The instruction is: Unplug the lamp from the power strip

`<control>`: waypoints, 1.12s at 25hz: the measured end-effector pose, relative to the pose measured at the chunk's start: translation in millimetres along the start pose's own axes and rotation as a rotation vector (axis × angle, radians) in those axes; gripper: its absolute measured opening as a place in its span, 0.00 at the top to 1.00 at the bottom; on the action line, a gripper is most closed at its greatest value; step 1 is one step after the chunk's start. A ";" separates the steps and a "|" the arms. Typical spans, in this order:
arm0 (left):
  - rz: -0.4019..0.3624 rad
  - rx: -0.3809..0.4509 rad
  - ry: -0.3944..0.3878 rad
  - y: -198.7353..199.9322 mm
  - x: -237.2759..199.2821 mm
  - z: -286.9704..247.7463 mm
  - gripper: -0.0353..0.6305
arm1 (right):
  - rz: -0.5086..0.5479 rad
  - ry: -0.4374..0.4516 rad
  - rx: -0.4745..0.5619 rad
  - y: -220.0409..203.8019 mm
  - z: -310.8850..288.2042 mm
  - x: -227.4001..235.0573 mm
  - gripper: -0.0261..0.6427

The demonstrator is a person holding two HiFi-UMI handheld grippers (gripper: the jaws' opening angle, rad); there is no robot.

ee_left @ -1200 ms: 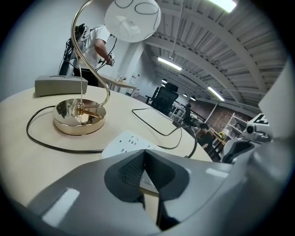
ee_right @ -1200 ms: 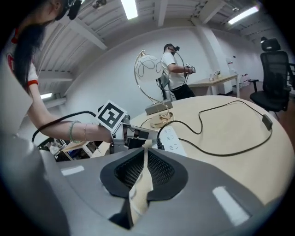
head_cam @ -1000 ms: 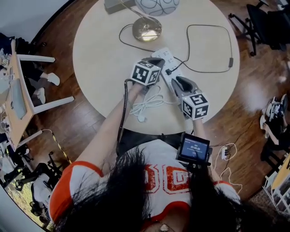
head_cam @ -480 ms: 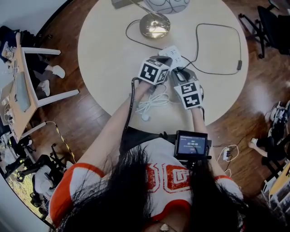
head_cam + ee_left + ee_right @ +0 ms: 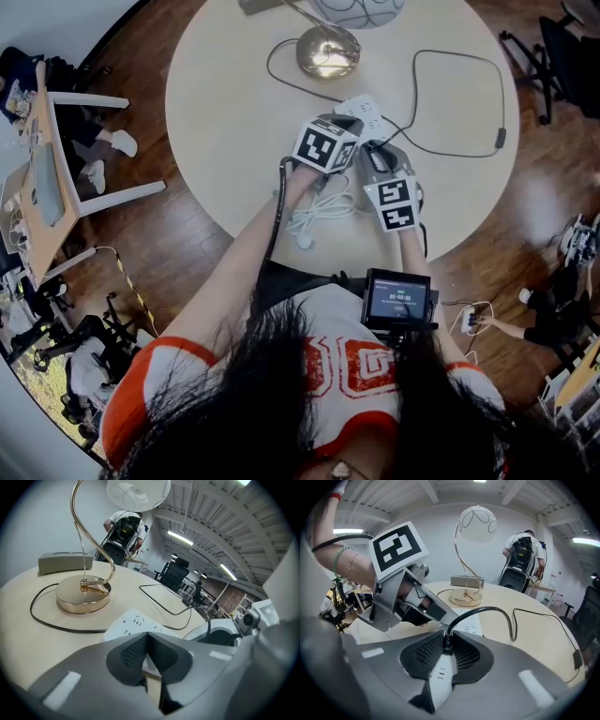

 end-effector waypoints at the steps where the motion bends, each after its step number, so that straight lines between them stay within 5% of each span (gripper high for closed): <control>1: -0.011 -0.004 0.002 -0.3 0.0 0.0 0.95 | 0.003 0.001 0.006 0.1 0.2 -0.5 0.87; 13: 0.023 -0.002 -0.008 1.4 0.8 -0.4 0.95 | -0.034 0.008 0.052 0.8 7.0 0.5 0.89; 15: 0.038 0.008 -0.007 1.7 -0.3 -0.6 0.95 | -0.232 0.014 0.169 10.0 12.8 7.7 0.89; 17: 0.042 0.014 -0.006 2.1 -1.9 -1.0 0.95 | -0.586 0.021 0.381 33.1 21.1 23.8 0.89; 18: 0.040 0.015 -0.007 2.5 -2.4 -1.3 0.95 | -0.644 0.020 0.424 43.2 22.7 30.4 0.89; 21: 0.017 0.010 -0.007 2.4 -1.2 -2.3 0.95 | -0.434 0.025 0.336 51.6 23.0 35.5 0.89; 28: 0.002 0.024 -0.017 1.1 -0.9 -2.8 0.95 | -0.336 -0.031 0.144 26.3 33.7 31.1 0.89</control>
Point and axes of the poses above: the fingertips, and each gripper's own axes: z backward along the fingers, x to its right, y out of its top, the point moved 4 cm from there along z, backward along the fingers, and after that the axes turned 14 degrees about x, right-handed, at the moved point
